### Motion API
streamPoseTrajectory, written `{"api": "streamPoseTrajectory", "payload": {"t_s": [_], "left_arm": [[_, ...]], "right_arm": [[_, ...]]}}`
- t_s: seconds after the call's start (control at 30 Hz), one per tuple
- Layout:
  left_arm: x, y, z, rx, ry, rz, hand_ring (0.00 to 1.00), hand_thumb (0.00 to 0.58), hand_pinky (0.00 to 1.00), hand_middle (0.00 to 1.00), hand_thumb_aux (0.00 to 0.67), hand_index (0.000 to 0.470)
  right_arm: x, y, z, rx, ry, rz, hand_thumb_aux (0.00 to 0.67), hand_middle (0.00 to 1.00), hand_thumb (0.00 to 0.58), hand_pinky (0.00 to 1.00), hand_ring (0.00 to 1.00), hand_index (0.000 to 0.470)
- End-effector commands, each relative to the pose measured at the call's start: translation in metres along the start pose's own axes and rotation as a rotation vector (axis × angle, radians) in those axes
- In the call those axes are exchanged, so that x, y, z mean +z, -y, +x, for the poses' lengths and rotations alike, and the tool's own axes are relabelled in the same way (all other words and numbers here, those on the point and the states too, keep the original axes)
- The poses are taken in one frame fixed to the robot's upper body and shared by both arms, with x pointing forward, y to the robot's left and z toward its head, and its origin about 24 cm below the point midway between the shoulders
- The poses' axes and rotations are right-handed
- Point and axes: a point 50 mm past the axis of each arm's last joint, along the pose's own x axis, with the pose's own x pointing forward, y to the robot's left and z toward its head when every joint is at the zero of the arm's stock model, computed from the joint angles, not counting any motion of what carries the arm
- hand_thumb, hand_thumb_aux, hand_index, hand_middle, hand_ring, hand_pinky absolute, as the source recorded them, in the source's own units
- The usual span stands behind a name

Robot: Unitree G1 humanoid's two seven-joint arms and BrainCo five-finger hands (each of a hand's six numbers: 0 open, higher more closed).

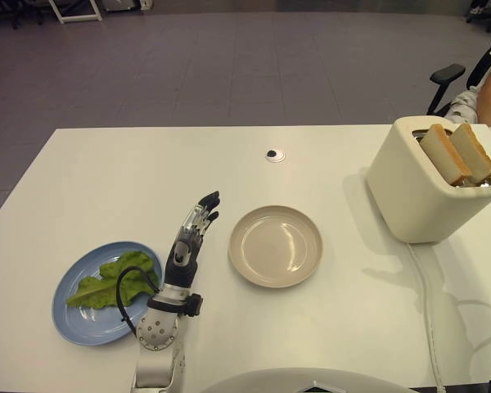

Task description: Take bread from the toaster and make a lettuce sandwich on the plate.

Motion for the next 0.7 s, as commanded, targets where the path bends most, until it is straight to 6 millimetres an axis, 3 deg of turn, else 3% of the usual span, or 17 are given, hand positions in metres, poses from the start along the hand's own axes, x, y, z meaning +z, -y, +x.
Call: {"api": "streamPoseTrajectory", "payload": {"t_s": [0.03, 0.07, 0.17, 0.2, 0.37, 0.4, 0.43, 0.53, 0.57, 0.7], "left_arm": [[-0.004, -0.001, -0.005, 0.008, -0.024, 0.008, 0.00, 0.000, 0.00, 0.00, 0.000, 0.000], [-0.004, -0.001, -0.005, 0.006, -0.024, 0.008, 0.00, 0.000, 0.00, 0.00, 0.000, 0.000], [-0.005, -0.002, -0.005, 0.002, -0.024, 0.009, 0.00, 0.000, 0.00, 0.00, 0.000, 0.000], [-0.005, -0.002, -0.005, 0.002, -0.023, 0.010, 0.00, 0.000, 0.00, 0.00, 0.000, 0.000], [-0.005, -0.002, -0.006, 0.000, -0.022, 0.012, 0.00, 0.000, 0.00, 0.00, 0.000, 0.000], [-0.005, -0.002, -0.006, 0.000, -0.022, 0.012, 0.00, 0.000, 0.00, 0.00, 0.000, 0.000], [-0.005, -0.002, -0.006, 0.000, -0.022, 0.013, 0.00, 0.000, 0.00, 0.00, 0.000, 0.000], [-0.005, -0.002, -0.006, 0.000, -0.022, 0.014, 0.00, 0.000, 0.00, 0.00, 0.000, 0.000], [-0.004, -0.002, -0.006, 0.000, -0.022, 0.014, 0.00, 0.000, 0.00, 0.00, 0.000, 0.000], [-0.004, -0.002, -0.006, 0.000, -0.022, 0.016, 0.00, 0.000, 0.00, 0.00, 0.000, 0.000]], "right_arm": [[-0.009, -0.005, 0.006, 0.016, -0.013, -0.127, 0.000, 0.00, 0.000, 0.00, 0.00, 0.000], [-0.012, -0.007, 0.004, 0.023, -0.021, -0.150, 0.000, 0.00, 0.000, 0.00, 0.00, 0.000], [-0.020, -0.014, 0.001, 0.038, -0.042, -0.188, 0.131, 0.00, 0.205, 0.00, 0.00, 0.092], [-0.023, -0.015, 0.001, 0.035, -0.050, -0.194, 0.155, 0.00, 0.237, 0.00, 0.00, 0.109], [-0.033, -0.013, -0.001, 0.015, -0.096, -0.204, 0.129, 0.00, 0.201, 0.00, 0.00, 0.090], [-0.034, -0.014, -0.001, 0.016, -0.099, -0.208, 0.142, 0.00, 0.220, 0.00, 0.00, 0.100], [-0.035, -0.016, -0.002, 0.018, -0.100, -0.209, 0.215, 0.00, 0.313, 0.00, 0.00, 0.151], [-0.034, -0.018, -0.001, 0.022, -0.092, -0.205, 0.355, 0.00, 0.452, 0.00, 0.00, 0.249], [-0.033, -0.018, -0.001, 0.022, -0.088, -0.203, 0.381, 0.00, 0.472, 0.00, 0.00, 0.267], [-0.032, -0.017, -0.001, 0.012, -0.084, -0.192, 0.370, 0.00, 0.464, 0.00, 0.00, 0.260]]}}
